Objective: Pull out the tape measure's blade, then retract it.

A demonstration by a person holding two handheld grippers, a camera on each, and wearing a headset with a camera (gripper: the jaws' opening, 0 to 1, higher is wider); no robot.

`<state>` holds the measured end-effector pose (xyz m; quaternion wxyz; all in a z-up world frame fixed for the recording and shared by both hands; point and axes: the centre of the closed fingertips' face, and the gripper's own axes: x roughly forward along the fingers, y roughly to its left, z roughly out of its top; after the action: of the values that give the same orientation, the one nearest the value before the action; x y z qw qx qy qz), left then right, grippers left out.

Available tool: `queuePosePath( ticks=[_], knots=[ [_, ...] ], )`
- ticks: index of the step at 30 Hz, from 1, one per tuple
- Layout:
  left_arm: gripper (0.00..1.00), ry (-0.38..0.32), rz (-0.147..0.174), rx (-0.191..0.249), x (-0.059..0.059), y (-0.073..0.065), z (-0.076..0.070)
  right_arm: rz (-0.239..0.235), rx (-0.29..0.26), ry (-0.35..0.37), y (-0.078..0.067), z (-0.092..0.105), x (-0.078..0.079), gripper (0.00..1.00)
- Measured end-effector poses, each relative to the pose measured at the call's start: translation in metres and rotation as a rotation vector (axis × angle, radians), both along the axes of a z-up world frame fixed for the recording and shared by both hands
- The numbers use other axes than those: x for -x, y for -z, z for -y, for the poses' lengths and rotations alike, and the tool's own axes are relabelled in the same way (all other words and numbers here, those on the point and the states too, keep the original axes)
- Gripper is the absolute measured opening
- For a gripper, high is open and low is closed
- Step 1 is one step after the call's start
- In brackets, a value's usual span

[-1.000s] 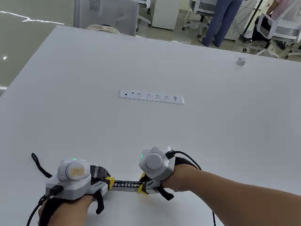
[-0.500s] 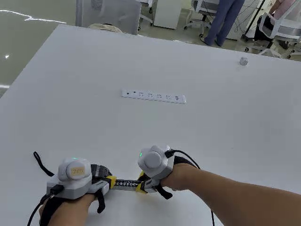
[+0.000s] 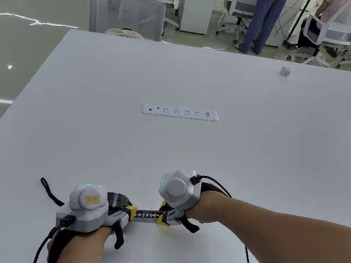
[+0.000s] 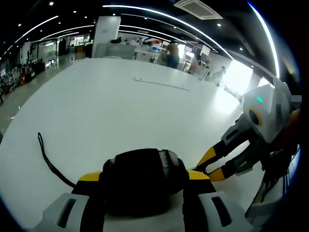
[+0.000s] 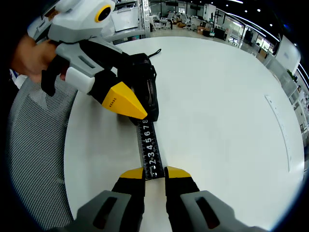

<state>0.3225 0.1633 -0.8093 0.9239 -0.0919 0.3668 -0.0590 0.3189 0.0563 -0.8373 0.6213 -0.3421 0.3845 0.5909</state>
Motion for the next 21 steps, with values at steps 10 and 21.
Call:
queuePosePath(
  ticks=[10,21],
  knots=[
    [0.62,0.002,0.001,-0.001,0.0,0.0,0.0,-0.001,-0.007,0.001,0.0,-0.006,0.001,0.15],
    [0.62,0.003,0.002,0.001,-0.001,0.0,0.0,-0.001,-0.019,-0.002,0.002,-0.014,0.001,0.15]
  ],
)
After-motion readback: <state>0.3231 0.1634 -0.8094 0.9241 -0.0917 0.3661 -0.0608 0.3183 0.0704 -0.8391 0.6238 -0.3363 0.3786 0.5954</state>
